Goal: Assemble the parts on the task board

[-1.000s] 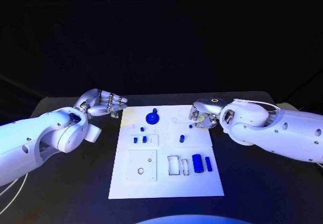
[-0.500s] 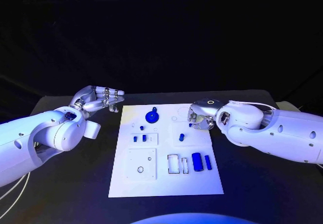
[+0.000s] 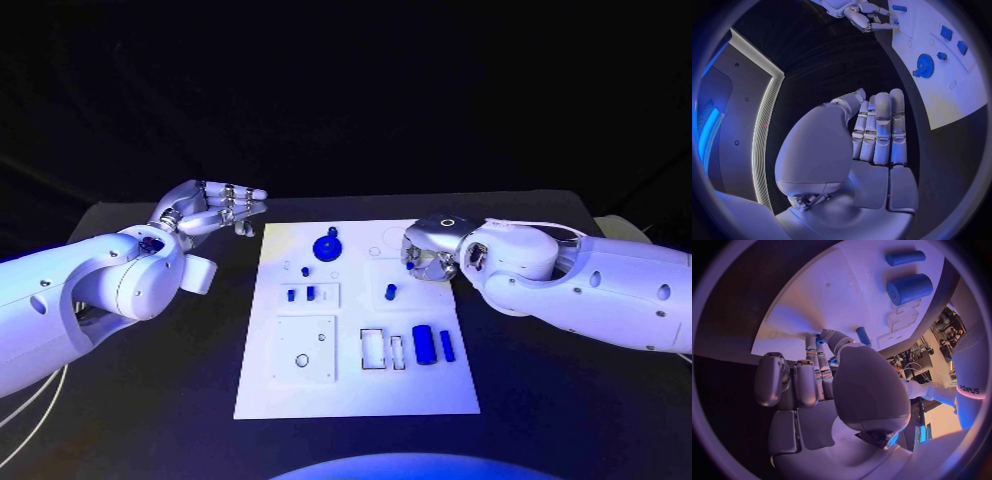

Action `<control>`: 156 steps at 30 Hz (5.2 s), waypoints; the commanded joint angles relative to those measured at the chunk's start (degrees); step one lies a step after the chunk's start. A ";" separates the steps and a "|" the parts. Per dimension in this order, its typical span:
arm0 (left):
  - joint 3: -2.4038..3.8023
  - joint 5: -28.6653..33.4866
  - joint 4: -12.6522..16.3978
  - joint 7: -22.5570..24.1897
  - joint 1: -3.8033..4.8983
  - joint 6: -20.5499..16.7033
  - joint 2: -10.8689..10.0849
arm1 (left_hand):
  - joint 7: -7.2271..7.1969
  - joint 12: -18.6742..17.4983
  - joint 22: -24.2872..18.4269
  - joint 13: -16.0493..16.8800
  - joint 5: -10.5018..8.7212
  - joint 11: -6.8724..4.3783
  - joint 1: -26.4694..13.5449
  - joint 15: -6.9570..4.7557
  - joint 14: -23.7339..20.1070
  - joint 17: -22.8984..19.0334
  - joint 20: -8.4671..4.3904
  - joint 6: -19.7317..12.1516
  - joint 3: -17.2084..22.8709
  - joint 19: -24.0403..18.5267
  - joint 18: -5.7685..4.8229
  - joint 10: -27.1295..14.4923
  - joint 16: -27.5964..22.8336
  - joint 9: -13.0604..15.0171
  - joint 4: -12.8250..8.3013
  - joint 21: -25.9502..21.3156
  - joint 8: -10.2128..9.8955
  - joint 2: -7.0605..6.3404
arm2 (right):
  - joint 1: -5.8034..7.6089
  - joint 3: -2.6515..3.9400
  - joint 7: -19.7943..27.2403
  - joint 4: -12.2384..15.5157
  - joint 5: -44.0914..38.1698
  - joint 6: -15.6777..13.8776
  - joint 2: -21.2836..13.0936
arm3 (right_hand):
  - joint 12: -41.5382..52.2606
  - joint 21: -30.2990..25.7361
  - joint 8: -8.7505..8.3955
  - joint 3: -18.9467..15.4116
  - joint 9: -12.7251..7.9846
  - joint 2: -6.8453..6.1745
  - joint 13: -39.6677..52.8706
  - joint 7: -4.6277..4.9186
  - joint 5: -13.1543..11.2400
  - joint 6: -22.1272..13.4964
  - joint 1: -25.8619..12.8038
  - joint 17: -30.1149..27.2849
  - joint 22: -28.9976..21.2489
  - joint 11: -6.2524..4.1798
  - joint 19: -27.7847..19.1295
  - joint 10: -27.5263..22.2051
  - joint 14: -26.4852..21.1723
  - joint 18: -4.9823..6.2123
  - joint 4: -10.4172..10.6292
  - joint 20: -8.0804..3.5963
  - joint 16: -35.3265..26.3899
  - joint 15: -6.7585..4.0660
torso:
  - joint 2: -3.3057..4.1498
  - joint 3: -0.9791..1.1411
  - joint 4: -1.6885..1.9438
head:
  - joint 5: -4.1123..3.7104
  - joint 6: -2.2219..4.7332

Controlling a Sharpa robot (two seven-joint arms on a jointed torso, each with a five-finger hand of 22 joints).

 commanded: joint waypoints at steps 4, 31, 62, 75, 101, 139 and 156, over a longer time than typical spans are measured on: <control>0.04 0.56 0.30 0.58 0.05 0.65 0.00 | 0.20 0.33 -0.10 0.07 -0.05 -0.07 0.21 -0.05 -0.45 -0.09 0.04 -0.10 -0.32 -0.05 0.80 -0.17 -0.17 -0.01 -0.16 -0.27 0.11 0.32 | -0.39 -0.04 -0.64 -0.31 -1.20 1.48 0.53 | -0.29 0.57 0.11 0.77 0.16 0.15 0.10 -0.17 0.03 0.53 0.33 0.09 4.40 -0.12 0.50 0.50 2.64 -0.99 -0.06 -0.21 0.46 0.12 | 0.00 -0.01 0.03 | 0.01 -0.08; 0.04 -0.05 0.45 -0.84 0.06 0.79 0.13 | 0.29 0.65 -0.18 0.25 -0.05 -0.04 0.59 -0.03 -0.34 -0.07 0.02 -0.18 -0.59 0.12 0.79 -0.23 0.01 -0.02 -0.49 -0.35 0.17 0.64 | -0.86 -0.02 -1.60 0.12 -2.88 -4.46 0.52 | -0.31 4.37 1.06 6.46 1.65 2.49 0.77 -0.89 -3.82 2.94 1.80 0.52 7.36 -0.98 1.88 3.30 2.63 -1.68 -3.02 -0.93 1.49 -0.63 | -0.11 -0.02 0.00 | 0.08 -0.18; -0.04 0.66 -0.37 -0.66 -0.01 -0.56 2.06 | 0.93 0.92 -0.59 0.32 -0.04 0.85 0.75 0.69 -1.81 -0.06 0.46 -1.87 -1.92 -0.25 0.70 -3.56 0.11 -0.11 -1.00 -1.06 -0.05 0.87 | -0.59 1.03 -1.07 12.58 0.70 -7.66 0.17 | -0.73 5.25 0.99 7.05 1.92 2.11 0.88 -0.88 -3.80 2.96 1.00 0.68 8.01 -0.95 2.23 3.47 2.65 -1.87 -3.36 -0.91 1.74 -0.59 | -0.32 -0.07 -0.01 | 2.47 0.30; -0.43 5.14 -0.98 0.12 -0.17 -1.72 4.35 | 0.96 1.21 -0.65 0.41 -0.05 0.88 0.57 0.76 -2.01 -0.05 0.55 -1.89 -2.16 -0.34 0.69 -3.67 0.19 -0.08 -0.90 -1.17 0.08 0.98 | -6.39 0.79 1.00 10.61 0.37 -8.52 8.45 | -0.97 5.12 0.84 7.26 1.97 2.19 0.89 -0.81 -3.85 2.73 0.73 0.72 7.98 -0.88 2.13 3.33 2.65 -1.83 -3.42 -0.89 1.83 -0.56 | -1.03 -0.35 0.09 | 6.83 -0.89; -0.76 5.67 -0.69 -0.62 -0.19 -1.18 5.16 | 0.92 1.47 -0.72 0.48 -0.05 0.88 0.47 0.79 -2.21 -0.03 0.62 -1.90 -2.39 -0.45 0.70 -3.85 0.26 -0.05 -0.87 -1.30 0.23 1.02 | -9.52 0.57 1.57 7.45 -0.26 -6.16 11.89 | -1.14 5.06 0.78 7.17 2.05 2.07 0.94 -0.77 -4.01 2.64 0.34 0.61 7.99 -0.83 2.08 3.30 2.63 -1.81 -3.48 -0.85 1.82 -0.50 | -0.95 -0.37 0.08 | 8.77 -3.34; -0.76 4.89 -0.51 -1.22 -0.18 -0.67 5.00 | 0.95 1.63 -0.78 0.51 -0.04 0.93 0.35 0.85 -2.40 -0.02 0.68 -2.02 -2.63 -0.54 0.71 -4.21 0.33 -0.04 -0.81 -1.42 0.32 1.05 | -9.78 0.29 1.33 5.73 -1.49 -2.07 13.36 | -1.27 5.13 0.83 6.86 2.26 1.98 1.08 -0.85 -4.53 2.74 -0.24 0.70 8.11 -0.87 2.08 3.47 2.63 -1.81 -3.57 -0.80 1.96 -0.50 | -1.06 -0.38 0.09 | 8.99 -3.42; -0.76 4.70 -0.62 -1.47 -0.18 -0.49 5.00 | 0.97 1.69 -0.81 0.52 -0.04 0.95 0.35 0.86 -2.47 -0.02 0.70 -2.07 -2.70 -0.57 0.71 -4.35 0.36 -0.04 -0.82 -1.46 0.35 1.05 | -9.82 0.17 0.37 5.67 -1.87 -5.27 12.93 | -2.98 1.97 -1.59 3.12 0.62 -1.67 0.17 2.06 -4.59 -5.63 -4.91 -1.22 6.81 1.86 0.30 -3.52 2.04 -1.21 -2.48 0.89 1.25 1.75 | -1.06 -0.37 0.11 | 8.74 -3.25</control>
